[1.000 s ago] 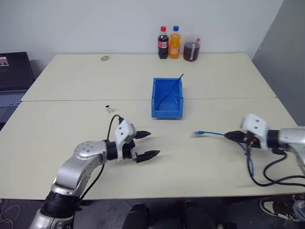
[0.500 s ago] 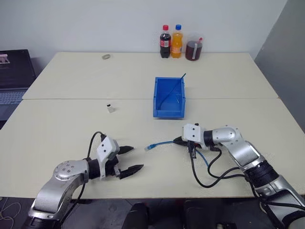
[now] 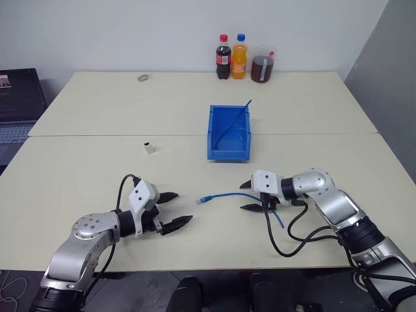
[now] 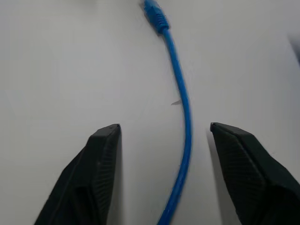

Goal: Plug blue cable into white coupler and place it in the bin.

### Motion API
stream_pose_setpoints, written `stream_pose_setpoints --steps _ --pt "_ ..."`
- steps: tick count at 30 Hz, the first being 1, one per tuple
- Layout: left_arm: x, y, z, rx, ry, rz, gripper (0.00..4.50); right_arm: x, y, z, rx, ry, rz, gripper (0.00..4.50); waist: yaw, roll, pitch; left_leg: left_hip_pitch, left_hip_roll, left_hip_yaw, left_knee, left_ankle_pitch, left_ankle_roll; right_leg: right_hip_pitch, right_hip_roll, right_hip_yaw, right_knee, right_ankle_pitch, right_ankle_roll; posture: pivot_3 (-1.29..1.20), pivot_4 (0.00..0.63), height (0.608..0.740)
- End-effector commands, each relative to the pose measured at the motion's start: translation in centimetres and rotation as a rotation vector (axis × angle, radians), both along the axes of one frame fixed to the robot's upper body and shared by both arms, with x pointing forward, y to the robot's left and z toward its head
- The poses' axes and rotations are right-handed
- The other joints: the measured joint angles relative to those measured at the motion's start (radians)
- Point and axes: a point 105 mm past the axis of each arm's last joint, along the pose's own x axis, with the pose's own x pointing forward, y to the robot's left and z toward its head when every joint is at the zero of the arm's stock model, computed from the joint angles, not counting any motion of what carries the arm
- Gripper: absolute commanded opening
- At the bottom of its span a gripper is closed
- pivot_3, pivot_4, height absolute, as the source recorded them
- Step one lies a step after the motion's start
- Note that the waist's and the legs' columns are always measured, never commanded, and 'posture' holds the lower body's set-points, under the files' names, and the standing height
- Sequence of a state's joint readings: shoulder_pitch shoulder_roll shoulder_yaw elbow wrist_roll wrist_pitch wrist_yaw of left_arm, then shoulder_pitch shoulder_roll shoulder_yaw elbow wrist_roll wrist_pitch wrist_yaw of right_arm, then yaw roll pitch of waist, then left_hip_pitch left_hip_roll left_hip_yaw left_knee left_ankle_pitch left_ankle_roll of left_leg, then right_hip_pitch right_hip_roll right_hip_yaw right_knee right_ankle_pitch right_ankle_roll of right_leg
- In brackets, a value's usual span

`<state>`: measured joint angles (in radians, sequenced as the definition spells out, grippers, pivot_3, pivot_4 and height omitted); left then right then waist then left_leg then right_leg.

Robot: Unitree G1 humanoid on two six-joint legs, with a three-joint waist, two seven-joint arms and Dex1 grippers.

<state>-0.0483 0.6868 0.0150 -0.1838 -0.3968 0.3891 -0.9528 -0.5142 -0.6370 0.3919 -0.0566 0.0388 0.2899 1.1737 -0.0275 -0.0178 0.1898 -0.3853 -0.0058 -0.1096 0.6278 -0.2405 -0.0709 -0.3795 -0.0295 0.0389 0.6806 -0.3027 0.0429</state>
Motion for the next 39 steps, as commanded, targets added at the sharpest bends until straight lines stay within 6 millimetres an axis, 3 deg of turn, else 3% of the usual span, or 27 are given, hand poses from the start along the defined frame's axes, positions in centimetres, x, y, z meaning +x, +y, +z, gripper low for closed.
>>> stream_pose_setpoints --steps 1,10,11,30,34,39 --pt "0.9 -1.0 -0.1 0.037 -0.027 -0.044 4.5 -1.1 0.0 2.9 0.057 -0.043 0.004 4.26 0.0 0.0 0.0 -0.001 0.0 -0.001 0.0 0.0 0.0 0.0 0.0 0.0 0.0 0.0 0.0 0.0 0.15 0.74" --pt "1.7 -2.9 -1.9 0.086 -0.007 -0.109 4.5 -2.2 -0.2 3.5 0.094 -0.036 -0.072 4.26 -0.003 0.0 0.0 0.0 -0.001 0.0 0.0 0.0 0.0 0.0 0.0 0.0 0.001 0.0 0.0 0.0 0.15 0.74" --pt "1.7 -3.0 -2.0 0.092 -0.005 -0.115 4.13 -2.3 -0.3 3.5 0.093 -0.037 -0.078 4.31 -0.002 0.0 0.0 0.0 -0.001 0.0 0.0 0.0 0.0 0.0 0.0 0.0 0.001 0.0 0.0 0.0 0.15 0.74" --pt "0.7 -4.6 -3.6 0.069 0.056 -0.175 0.4 -2.5 -0.3 4.7 0.166 -0.038 -0.146 4.31 -0.001 0.0 -0.001 0.001 -0.001 0.0 0.001 0.0 0.0 0.001 0.0 0.0 0.0 0.001 0.001 0.0 0.15 0.74" --pt "0.8 -4.4 -3.2 0.045 0.054 -0.16 0.26 -2.8 0.0 5.1 0.232 0.006 -0.169 4.31 -0.001 0.0 -0.001 0.001 -0.001 0.0 0.001 0.0 0.0 0.002 0.0 0.0 0.0 0.001 0.001 0.0 0.15 0.74" --pt "1.2 -4.6 -0.9 -0.099 0.023 -0.12 0.26 -3.6 0.4 5.4 0.368 0.101 -0.223 4.31 -0.002 0.0 -0.001 0.001 0.0 0.0 0.001 0.0 0.0 0.002 0.0 0.0 0.0 0.001 0.001 0.0 0.15 0.74"
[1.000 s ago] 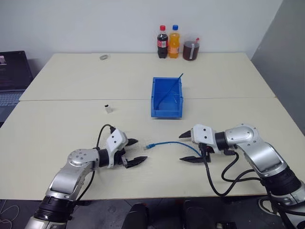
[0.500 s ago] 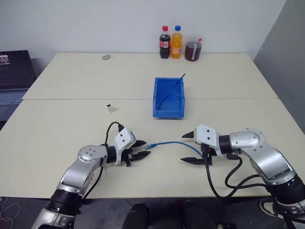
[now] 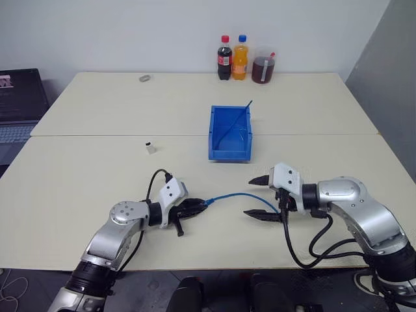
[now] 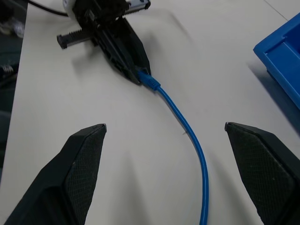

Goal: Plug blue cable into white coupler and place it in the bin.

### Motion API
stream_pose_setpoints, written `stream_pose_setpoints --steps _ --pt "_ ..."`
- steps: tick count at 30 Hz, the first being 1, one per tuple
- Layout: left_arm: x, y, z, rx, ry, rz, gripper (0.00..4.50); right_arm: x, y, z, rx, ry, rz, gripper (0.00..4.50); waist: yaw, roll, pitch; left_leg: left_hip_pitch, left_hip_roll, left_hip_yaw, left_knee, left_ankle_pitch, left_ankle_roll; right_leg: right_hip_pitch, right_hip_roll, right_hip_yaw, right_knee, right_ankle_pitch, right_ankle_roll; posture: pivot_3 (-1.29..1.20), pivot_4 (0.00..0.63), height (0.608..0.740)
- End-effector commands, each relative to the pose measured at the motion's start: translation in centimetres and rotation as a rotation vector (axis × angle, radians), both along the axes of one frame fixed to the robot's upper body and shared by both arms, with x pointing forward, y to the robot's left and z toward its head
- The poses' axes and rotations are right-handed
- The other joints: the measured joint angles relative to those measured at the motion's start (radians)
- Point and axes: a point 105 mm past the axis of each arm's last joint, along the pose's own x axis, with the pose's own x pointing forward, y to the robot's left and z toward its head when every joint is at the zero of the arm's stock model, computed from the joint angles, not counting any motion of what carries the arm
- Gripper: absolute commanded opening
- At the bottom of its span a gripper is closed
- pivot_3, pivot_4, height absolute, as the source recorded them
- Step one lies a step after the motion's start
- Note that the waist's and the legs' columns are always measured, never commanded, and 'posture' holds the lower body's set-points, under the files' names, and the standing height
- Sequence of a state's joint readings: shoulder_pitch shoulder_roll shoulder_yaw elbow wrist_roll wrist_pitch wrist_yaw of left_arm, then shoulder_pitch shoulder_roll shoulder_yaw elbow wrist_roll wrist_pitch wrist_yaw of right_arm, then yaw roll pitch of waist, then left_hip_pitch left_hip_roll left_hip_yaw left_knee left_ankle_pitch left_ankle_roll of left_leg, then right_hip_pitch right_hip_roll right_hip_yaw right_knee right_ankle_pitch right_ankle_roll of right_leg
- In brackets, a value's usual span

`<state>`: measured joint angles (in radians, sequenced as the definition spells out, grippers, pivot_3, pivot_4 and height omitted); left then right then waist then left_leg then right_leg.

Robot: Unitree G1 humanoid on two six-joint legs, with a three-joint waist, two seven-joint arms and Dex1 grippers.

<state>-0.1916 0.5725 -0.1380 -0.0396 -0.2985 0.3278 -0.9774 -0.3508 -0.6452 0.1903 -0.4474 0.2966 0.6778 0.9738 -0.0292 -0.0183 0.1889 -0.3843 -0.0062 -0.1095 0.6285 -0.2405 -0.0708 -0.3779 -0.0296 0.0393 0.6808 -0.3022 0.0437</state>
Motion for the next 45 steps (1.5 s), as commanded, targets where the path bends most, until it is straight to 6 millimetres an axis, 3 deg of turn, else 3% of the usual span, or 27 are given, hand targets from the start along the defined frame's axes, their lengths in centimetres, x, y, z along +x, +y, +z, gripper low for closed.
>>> stream_pose_setpoints --steps 1,6,12,22,38,45 --pt "-0.6 -0.7 1.5 -0.129 0.029 -0.011 0.26 -1.4 0.6 1.4 0.138 0.044 -0.009 4.31 0.0 0.0 0.0 0.0 0.0 0.0 0.0 0.0 0.0 0.0 0.0 0.0 0.0 0.0 0.0 0.0 0.15 0.74" --pt "-1.5 -1.7 4.0 -0.3 0.103 -0.031 0.26 -2.8 0.9 1.1 0.231 0.115 -0.033 4.31 0.0 0.0 0.0 -0.001 0.0 -0.001 0.0 0.0 0.0 -0.001 0.0 0.0 0.0 0.0 0.0 0.0 0.15 0.74" --pt "-1.4 -2.3 7.0 -0.476 0.151 -0.019 0.26 -2.5 1.4 0.8 0.372 0.155 -0.098 4.31 -0.001 0.0 0.0 0.0 0.001 -0.001 0.001 0.0 0.0 0.0 0.002 0.0 0.001 0.0 0.0 0.0 0.15 0.74" --pt "-2.0 -2.9 7.8 -0.511 0.193 -0.059 0.26 -0.7 2.8 1.8 0.599 0.35 -0.154 4.31 -0.003 0.0 0.0 0.0 0.001 0.0 0.0 0.0 0.0 0.0 0.003 0.001 0.001 0.0 0.0 0.0 0.15 0.74" --pt "-2.1 -3.0 7.8 -0.516 0.196 -0.056 0.26 0.2 5.2 2.5 0.651 0.427 -0.084 4.31 -0.003 0.0 0.0 0.0 0.001 0.0 0.0 0.0 0.0 -0.001 0.004 0.001 0.0 0.001 -0.001 0.0 0.15 0.74" --pt "-2.1 -3.0 7.8 -0.516 0.196 -0.054 0.26 0.1 5.5 2.6 0.648 0.443 -0.058 2.85 -0.003 0.0 0.0 0.0 0.001 0.0 0.0 0.0 0.0 -0.001 0.004 0.001 0.0 0.001 -0.001 0.0 0.15 0.74"
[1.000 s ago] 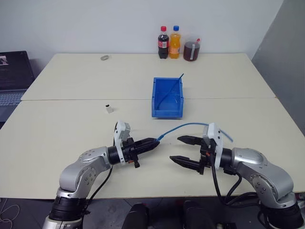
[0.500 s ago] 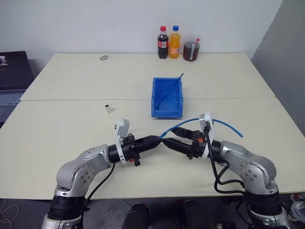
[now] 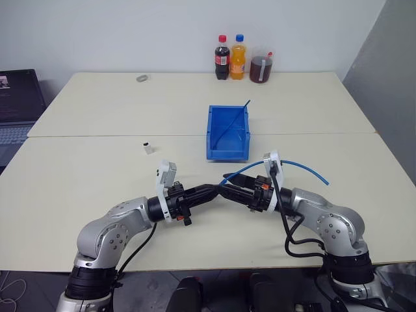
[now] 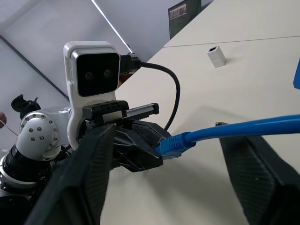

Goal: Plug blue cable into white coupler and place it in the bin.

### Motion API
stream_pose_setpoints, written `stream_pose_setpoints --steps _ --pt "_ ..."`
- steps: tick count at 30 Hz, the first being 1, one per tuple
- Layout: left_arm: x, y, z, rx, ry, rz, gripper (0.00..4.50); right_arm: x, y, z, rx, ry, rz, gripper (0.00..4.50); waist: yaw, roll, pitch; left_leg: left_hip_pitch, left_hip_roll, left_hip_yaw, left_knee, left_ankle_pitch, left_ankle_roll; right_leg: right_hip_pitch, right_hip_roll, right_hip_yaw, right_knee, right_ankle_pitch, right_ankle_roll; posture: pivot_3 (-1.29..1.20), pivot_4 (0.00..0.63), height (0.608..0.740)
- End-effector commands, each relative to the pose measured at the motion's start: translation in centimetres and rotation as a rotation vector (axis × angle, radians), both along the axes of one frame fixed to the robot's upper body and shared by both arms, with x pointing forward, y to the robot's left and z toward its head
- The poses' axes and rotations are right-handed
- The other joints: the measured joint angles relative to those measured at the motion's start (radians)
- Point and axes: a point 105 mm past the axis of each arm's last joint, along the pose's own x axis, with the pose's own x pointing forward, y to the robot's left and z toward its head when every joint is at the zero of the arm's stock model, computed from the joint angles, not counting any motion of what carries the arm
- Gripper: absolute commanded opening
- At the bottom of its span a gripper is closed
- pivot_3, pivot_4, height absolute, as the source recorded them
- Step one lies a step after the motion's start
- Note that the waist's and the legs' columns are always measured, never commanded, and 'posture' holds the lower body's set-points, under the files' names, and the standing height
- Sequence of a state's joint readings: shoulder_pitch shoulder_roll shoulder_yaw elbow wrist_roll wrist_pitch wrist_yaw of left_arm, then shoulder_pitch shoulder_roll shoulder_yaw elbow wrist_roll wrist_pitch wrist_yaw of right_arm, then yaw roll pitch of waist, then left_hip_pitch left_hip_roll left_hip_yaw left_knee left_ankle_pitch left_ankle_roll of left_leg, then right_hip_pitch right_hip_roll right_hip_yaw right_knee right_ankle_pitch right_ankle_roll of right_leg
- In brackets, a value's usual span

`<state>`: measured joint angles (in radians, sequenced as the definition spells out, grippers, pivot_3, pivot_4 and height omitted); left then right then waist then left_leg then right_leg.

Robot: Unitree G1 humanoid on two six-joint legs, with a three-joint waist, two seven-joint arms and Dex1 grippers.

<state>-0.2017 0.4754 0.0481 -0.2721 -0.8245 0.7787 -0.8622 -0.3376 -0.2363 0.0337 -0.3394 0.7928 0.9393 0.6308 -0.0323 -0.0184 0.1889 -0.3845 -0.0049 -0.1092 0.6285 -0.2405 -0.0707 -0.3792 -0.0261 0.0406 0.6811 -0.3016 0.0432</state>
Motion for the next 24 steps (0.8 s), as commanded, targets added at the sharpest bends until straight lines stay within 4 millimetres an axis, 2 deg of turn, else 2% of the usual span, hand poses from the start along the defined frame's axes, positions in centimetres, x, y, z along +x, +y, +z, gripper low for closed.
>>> stream_pose_setpoints --steps 1,13,21,23,24 --pt "-0.35 -0.3 1.14 -0.017 -0.048 -0.021 0.26 -0.47 0.6 1.11 0.024 -0.031 0.051 2.67 0.0 0.0 0.0 0.0 0.0 0.0 0.0 0.0 0.0 0.0 0.0 0.0 0.0 0.0 0.0 0.0 0.15 0.74" --pt "-0.09 -0.29 1.14 -0.02 -0.055 -0.01 0.26 -0.9 0.83 1.21 0.017 -0.024 0.093 0.19 0.0 0.0 0.0 0.0 0.0 0.0 0.0 0.0 0.0 0.0 0.0 0.0 0.0 0.0 0.0 0.0 0.15 0.74" --pt "0.45 -0.25 1.47 -0.045 -0.048 0.019 0.26 -0.93 0.81 1.28 0.019 -0.025 0.095 0.05 0.0 0.0 0.0 0.0 0.0 0.0 0.0 0.0 0.0 0.0 0.0 0.0 0.0 0.0 0.0 0.0 0.15 0.74" --pt "0.58 -0.11 1.31 -0.025 -0.059 0.024 0.96 -0.94 0.82 1.3 0.02 -0.025 0.095 0.05 0.0 0.0 0.0 0.0 0.0 0.0 0.0 0.0 0.0 0.0 0.0 0.0 0.0 0.0 0.0 0.0 0.15 0.74" --pt "0.59 -0.08 1.25 -0.02 -0.061 0.024 1.07 -0.96 0.83 1.31 0.021 -0.025 0.096 0.05 0.0 0.0 0.0 0.0 0.0 0.0 0.0 0.0 0.0 0.0 0.0 0.0 0.0 0.0 0.0 0.0 0.15 0.74"
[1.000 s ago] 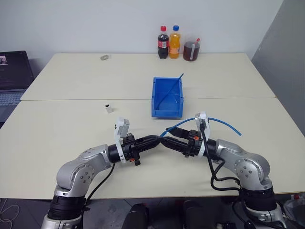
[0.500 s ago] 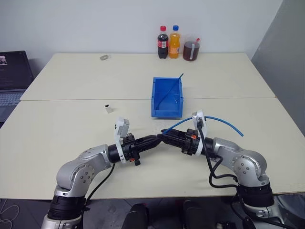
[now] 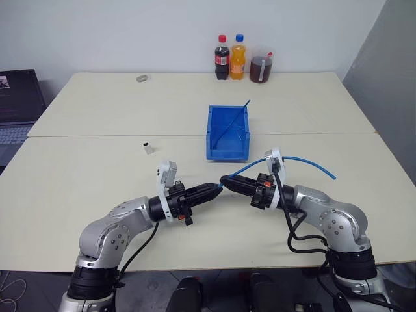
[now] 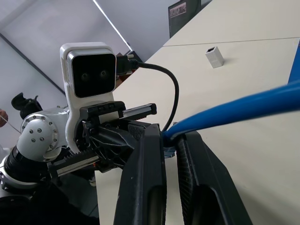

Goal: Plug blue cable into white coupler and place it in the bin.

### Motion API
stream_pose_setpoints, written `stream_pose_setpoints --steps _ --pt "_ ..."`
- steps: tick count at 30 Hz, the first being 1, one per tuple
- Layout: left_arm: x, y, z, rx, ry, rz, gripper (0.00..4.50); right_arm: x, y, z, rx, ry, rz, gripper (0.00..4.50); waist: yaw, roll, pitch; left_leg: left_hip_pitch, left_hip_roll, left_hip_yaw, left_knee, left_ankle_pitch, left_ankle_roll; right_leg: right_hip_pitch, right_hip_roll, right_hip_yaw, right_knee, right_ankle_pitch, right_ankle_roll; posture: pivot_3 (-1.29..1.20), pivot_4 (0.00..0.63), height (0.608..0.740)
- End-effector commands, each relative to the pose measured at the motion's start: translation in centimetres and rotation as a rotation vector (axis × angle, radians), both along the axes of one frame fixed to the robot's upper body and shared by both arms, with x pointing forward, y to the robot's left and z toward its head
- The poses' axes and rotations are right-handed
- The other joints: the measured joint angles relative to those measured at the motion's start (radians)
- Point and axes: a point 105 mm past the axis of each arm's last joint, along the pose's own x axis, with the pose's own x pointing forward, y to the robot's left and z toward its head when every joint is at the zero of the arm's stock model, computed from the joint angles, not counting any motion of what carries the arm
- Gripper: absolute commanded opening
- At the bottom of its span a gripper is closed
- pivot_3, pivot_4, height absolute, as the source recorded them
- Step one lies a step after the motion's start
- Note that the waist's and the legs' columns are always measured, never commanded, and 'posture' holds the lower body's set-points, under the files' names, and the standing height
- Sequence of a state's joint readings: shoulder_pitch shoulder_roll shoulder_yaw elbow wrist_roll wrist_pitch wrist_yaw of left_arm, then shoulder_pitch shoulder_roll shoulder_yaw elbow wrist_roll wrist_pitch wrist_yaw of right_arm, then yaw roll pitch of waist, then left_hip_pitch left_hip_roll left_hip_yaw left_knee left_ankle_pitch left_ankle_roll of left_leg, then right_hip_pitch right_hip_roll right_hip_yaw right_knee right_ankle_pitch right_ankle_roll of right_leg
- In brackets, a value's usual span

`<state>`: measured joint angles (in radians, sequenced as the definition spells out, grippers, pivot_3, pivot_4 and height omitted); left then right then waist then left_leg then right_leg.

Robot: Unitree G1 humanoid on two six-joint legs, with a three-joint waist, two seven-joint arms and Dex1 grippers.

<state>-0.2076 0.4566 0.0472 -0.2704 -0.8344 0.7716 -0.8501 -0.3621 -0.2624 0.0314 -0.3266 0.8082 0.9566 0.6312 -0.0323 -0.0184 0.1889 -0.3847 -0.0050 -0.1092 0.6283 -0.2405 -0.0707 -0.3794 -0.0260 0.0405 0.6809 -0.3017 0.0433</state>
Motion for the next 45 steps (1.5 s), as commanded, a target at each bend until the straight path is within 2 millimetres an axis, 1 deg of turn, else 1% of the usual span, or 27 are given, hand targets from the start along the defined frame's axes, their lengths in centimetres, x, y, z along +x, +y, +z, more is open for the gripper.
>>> stream_pose_setpoints --steps 1,4,11,12,15,16,17,20,22,23,25,29,31,33,35,37,40,45 --pt "0.5 0.3 0.9 0.009 -0.058 0.022 1.29 -1.2 1.1 1.2 0.042 -0.027 0.088 0.05 0.0 0.0 0.0 0.0 0.0 0.0 0.0 0.0 0.0 0.0 0.0 0.0 0.0 0.0 0.0 0.0 0.15 0.74" --pt "0.4 0.3 0.8 0.024 -0.063 0.016 1.79 -1.3 1.1 1.2 0.042 -0.027 0.092 0.04 0.0 0.0 0.0 0.0 0.0 0.0 0.0 0.0 0.0 0.0 0.0 0.0 0.0 0.0 0.0 0.0 0.15 0.74" --pt "0.2 1.1 -0.2 0.1 -0.09 0.032 3.21 -1.0 0.9 1.1 0.028 -0.044 0.072 0.04 0.0 0.0 0.0 0.0 0.0 0.0 0.0 0.0 0.0 0.0 0.0 0.0 0.0 0.0 0.0 0.0 0.15 0.74" --pt "0.2 1.4 -0.3 0.108 -0.099 0.051 3.37 -0.9 0.7 1.1 0.026 -0.047 0.065 0.04 0.0 0.0 0.0 0.0 0.0 0.0 0.0 0.0 0.0 0.0 0.0 0.0 0.0 0.0 0.0 0.0 0.15 0.74" --pt "0.6 2.1 -0.3 0.118 -0.125 0.125 4.06 -0.7 0.5 1.0 0.022 -0.056 0.048 0.04 0.0 0.0 0.0 0.0 0.0 0.0 0.0 0.0 0.0 -0.001 0.0 0.0 0.0 0.0 0.0 0.0 0.15 0.74" --pt "1.3 2.7 -0.3 0.137 -0.155 0.199 4.33 -0.6 0.3 1.0 0.02 -0.059 0.042 0.04 0.0 0.0 0.0 0.0 0.0 0.0 0.0 0.0 0.0 -0.001 0.0 0.0 0.0 0.0 0.0 0.0 0.15 0.74" --pt "1.9 3.3 -0.4 0.16 -0.184 0.272 4.5 -0.5 0.2 1.0 0.019 -0.062 0.035 0.04 0.0 0.0 0.0 -0.001 0.0 0.0 0.0 0.0 0.0 -0.001 0.0 0.0 0.0 0.0 0.0 0.0 0.15 0.74" --pt "3.3 5.2 -0.1 0.18 -0.232 0.502 4.5 -0.1 -0.5 1.0 0.006 -0.077 -0.002 0.04 0.002 0.0 0.0 -0.001 0.0 0.0 0.0 0.0 0.0 -0.001 0.0 0.0 -0.001 0.0 0.0 0.0 0.15 0.74" --pt "3.6 6.1 0.0 0.193 -0.258 0.623 4.5 0.0 -1.1 0.9 -0.005 -0.087 -0.025 0.04 0.003 0.0 0.0 -0.001 0.0 0.0 0.0 0.0 0.0 -0.001 -0.001 0.0 -0.001 0.0 0.0 0.0 0.15 0.74" --pt "3.8 6.9 -0.2 0.214 -0.264 0.717 4.5 0.2 -1.4 0.9 -0.008 -0.089 -0.041 0.04 0.003 0.0 0.0 -0.001 0.0 0.0 0.0 0.0 0.0 -0.001 -0.001 0.0 -0.001 0.0 0.0 0.0 0.15 0.74" --pt "4.0 8.2 -0.7 0.248 -0.257 0.883 4.5 0.4 -2.1 0.9 -0.016 -0.093 -0.067 0.04 0.003 0.0 0.0 -0.001 0.0 0.0 -0.001 0.0 0.0 -0.001 -0.001 0.0 -0.001 0.0 0.0 0.0 0.15 0.74" --pt "3.9 10.3 -1.6 0.333 -0.214 1.111 4.5 0.5 -3.3 0.9 -0.034 -0.102 -0.099 0.03 0.003 0.0 0.0 -0.002 -0.001 0.001 0.0 0.0 0.0 -0.001 -0.003 0.001 -0.001 0.0 0.0 0.0 0.15 0.74" --pt "4.0 11.5 -2.1 0.421 -0.213 1.218 4.5 0.7 -3.8 1.0 -0.04 -0.106 -0.115 0.03 0.003 0.0 0.0 -0.002 -0.002 0.001 0.0 0.0 0.0 -0.001 -0.003 0.0 -0.001 0.0 0.001 0.0 0.15 0.74" --pt "4.4 12.3 -3.0 0.509 -0.161 1.273 4.5 0.9 -4.2 1.0 -0.047 -0.11 -0.127 0.03 0.003 -0.001 0.0 -0.002 -0.002 0.0 0.0 0.0 0.0 -0.001 -0.002 0.0 -0.001 0.0 0.001 0.0 0.15 0.74" --pt "4.7 13.3 -3.7 0.529 -0.067 1.346 4.5 1.1 -4.4 1.1 -0.05 -0.115 -0.133 0.03 0.004 -0.001 0.0 -0.002 -0.002 0.0 0.0 0.0 0.0 -0.001 -0.002 0.0 -0.001 0.0 0.001 0.0 0.15 0.74" --pt "5.8 12.9 -3.3 0.53 -0.016 1.356 4.5 1.3 -4.5 1.3 -0.05 -0.124 -0.139 0.03 0.004 -0.001 0.0 -0.002 -0.002 0.0 0.0 0.0 0.0 -0.001 -0.001 0.0 -0.001 0.001 0.002 0.0 0.15 0.74" --pt "6.5 12.4 -2.8 0.54 -0.013 1.33 4.5 1.4 -4.5 1.4 -0.05 -0.129 -0.14 0.03 0.004 -0.002 0.0 -0.004 -0.001 -0.001 0.001 0.0 0.0 -0.001 -0.001 -0.002 -0.001 0.001 0.002 0.0 0.15 0.74" --pt "7.9 13.1 -2.6 0.509 0.038 1.357 4.5 1.4 -4.4 1.4 -0.05 -0.133 -0.144 0.03 0.002 -0.002 0.0 -0.004 -0.001 0.0 0.001 0.0 0.0 -0.002 -0.001 0.0 -0.001 0.001 0.001 0.0 0.15 0.74"
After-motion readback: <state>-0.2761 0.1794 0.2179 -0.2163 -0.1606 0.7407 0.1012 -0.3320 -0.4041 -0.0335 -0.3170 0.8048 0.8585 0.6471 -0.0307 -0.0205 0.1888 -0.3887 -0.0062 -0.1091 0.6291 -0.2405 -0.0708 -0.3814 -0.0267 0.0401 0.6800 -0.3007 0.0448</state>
